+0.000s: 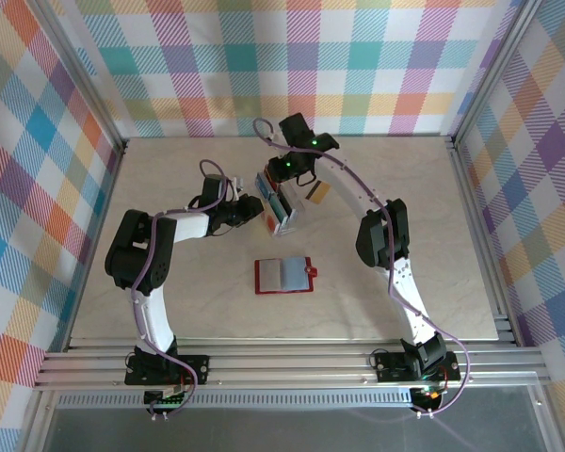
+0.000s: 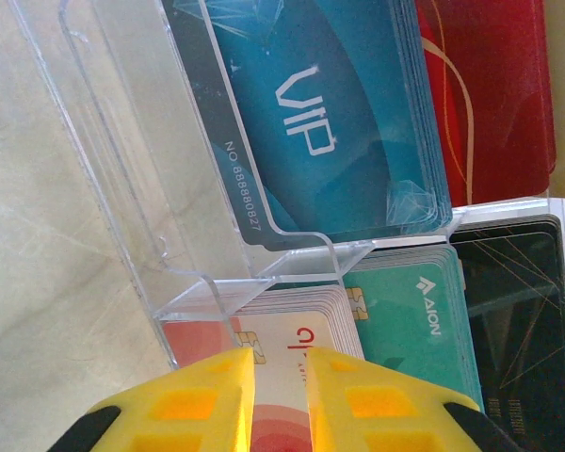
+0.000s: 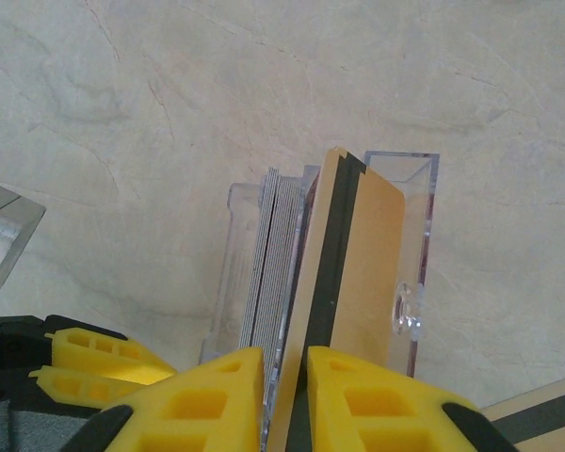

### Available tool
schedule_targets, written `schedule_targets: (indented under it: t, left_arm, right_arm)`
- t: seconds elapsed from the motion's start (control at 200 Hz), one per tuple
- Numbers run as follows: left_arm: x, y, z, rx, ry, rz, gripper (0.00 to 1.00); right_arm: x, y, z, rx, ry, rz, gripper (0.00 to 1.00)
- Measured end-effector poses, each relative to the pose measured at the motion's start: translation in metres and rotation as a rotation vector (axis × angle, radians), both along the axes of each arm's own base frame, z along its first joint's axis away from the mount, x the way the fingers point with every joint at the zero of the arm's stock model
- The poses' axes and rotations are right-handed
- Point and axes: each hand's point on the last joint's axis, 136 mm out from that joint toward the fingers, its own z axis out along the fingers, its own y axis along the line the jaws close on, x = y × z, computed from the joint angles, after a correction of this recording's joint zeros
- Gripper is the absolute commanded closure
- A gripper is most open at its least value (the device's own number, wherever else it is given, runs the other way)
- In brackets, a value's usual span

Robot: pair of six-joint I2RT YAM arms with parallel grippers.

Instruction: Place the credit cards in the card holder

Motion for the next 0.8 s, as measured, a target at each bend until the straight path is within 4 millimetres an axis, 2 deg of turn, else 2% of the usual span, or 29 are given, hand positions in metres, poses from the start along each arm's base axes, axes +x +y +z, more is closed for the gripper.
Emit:
schedule_targets:
  t: [0.385,0.55,0.8]
  left_arm:
    - [0.001,0.001,0.0,-0.003,0.003,0.005,0.79]
    - [-0.001,0.002,0.001,-0.006,0.006,0.009,0.78]
    - [-0.008,0.004,0.025,-0.018,-0.034,0.011,0.76]
  right_arm:
    - [0.006,-0.008,0.005,-0.031,-0.025,-0.042,0.98]
    - [0.008,-0.011,0.005,-0.045,-0.032,-0.067,1.0]
    - [0.013,-0.016,0.005,-0.06,-0.041,-0.108,1.0]
